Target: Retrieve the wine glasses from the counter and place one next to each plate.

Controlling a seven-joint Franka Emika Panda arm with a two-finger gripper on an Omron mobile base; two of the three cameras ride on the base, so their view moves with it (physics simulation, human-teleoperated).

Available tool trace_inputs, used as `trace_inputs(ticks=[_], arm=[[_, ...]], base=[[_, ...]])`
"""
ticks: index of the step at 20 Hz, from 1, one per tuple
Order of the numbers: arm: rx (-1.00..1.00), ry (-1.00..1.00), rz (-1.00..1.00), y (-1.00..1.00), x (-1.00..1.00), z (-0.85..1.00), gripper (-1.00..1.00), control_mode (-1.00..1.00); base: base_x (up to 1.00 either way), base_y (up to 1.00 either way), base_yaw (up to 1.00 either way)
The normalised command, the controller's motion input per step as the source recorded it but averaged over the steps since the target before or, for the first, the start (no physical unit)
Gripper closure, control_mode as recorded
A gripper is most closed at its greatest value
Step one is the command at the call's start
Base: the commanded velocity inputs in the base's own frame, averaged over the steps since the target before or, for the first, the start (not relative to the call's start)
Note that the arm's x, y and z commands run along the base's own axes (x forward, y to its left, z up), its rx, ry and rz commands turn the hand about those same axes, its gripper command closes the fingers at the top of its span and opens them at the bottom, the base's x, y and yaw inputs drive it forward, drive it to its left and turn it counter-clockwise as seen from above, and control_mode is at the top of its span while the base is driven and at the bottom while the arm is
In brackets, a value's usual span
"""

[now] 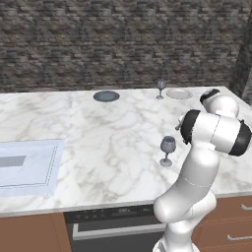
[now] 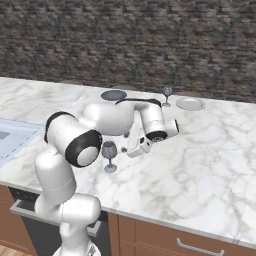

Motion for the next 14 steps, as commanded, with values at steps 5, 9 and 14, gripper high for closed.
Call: trace_inputs(ticks=[5,9,14], arm=[[-0.04,0.18,-0.24,0.00,0.00,-0.29,-1.00,-1.00],[0.00,0.23,-0.10,-0.02,-0.03,-0.13,-1.00,-1.00],[0.00,0.41,0.00,0.00,-0.12,-0.01,-1.00,-1.00]], base=[[0.00,0.00,0.00],[0.00,0.00,0.00],[0.00,0.00,0.00]])
